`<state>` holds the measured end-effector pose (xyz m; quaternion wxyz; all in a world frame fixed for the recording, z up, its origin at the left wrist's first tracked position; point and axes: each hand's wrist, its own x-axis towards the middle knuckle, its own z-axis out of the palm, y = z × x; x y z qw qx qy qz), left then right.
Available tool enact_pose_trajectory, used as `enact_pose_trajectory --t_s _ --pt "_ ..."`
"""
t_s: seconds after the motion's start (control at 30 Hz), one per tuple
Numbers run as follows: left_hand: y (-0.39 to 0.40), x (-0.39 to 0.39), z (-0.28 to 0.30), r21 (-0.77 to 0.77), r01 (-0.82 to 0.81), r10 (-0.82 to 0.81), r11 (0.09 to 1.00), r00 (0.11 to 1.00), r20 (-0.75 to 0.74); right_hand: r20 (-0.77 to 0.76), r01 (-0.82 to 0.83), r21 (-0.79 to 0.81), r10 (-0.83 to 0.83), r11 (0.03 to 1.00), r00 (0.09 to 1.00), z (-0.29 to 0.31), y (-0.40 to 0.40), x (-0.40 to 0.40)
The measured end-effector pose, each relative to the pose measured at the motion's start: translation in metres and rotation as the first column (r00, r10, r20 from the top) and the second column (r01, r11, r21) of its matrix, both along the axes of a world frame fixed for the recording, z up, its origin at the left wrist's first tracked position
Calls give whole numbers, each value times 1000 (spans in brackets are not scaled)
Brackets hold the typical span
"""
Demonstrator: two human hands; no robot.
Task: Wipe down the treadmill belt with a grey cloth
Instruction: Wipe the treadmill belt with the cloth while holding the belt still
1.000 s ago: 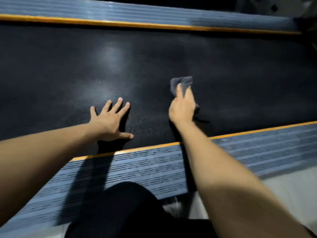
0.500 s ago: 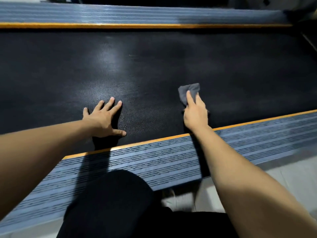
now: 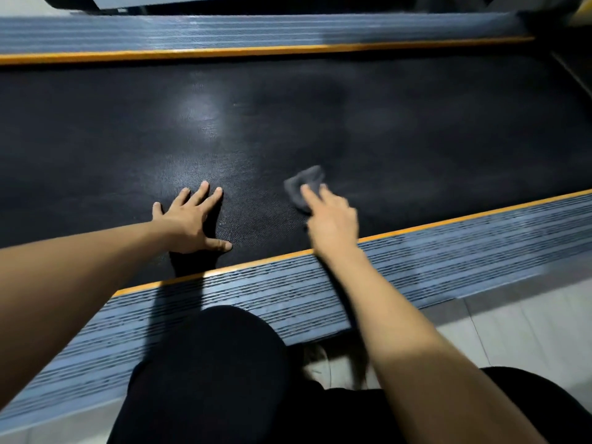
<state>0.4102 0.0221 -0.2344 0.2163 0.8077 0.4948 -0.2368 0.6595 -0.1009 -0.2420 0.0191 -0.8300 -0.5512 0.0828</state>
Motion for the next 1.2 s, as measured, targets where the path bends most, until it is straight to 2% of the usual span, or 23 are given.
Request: enact_pose_trajectory --t_s 0.03,0.1,0.2,0.27,0.33,0.4,0.47,0.53,0.6,0.67,0.73,0.8,0.87,1.0,1.07,1.2 --pt "0 0 -1 1 1 -1 1000 1000 1 29 95 -33 -94 995 995 4 -5 23" --pt "1 0 -1 -3 0 0 1000 1000 4 -21 264 -64 -266 962 964 10 -10 54" --pt "1 0 -3 -20 -5 6 1000 1000 18 -71 347 -40 -349 937 934 10 -4 36" --pt "2 0 -4 -25 -17 17 1000 1000 19 -85 241 7 -239 971 967 7 3 -15" --pt "2 1 -4 -27 -24 24 999 1000 18 -106 36 45 -31 998 994 5 7 -72" --pt "1 2 -4 -20 -25 26 999 999 23 -130 -125 73 133 990 983 5 8 -107" --pt "1 0 -3 -23 -33 34 999 999 29 -147 -199 92 211 976 966 4 9 -102" --pt "1 -1 -4 -28 -34 36 999 998 42 -97 -201 121 213 972 972 2 5 -71" --pt "2 -1 -4 -40 -28 30 999 998 53 4 -72 110 72 991 997 -1 1 -26" --pt "2 -2 -5 -38 -21 23 999 998 57 81 127 104 -135 986 987 -3 -2 21" --pt "2 -2 -5 -40 -20 23 999 998 63 30 293 93 -296 952 955 -3 -2 49" --pt "2 -2 -4 -51 -18 22 999 997 68 -68 363 77 -358 929 931 -3 4 47" --pt "1 -1 -5 -54 -17 21 998 997 73 -123 277 107 -264 955 957 -1 6 9" --pt "0 -3 -3 -17 -10 12 1000 994 112 -203 -97 123 121 988 972 -2 9 -107" --pt "-2 -6 -2 29 18 -21 999 993 113 -185 -133 125 154 983 971 -6 13 -133" --pt "-3 -23 -4 192 72 -99 979 986 133 -197 -87 146 116 985 974 -15 23 -129"
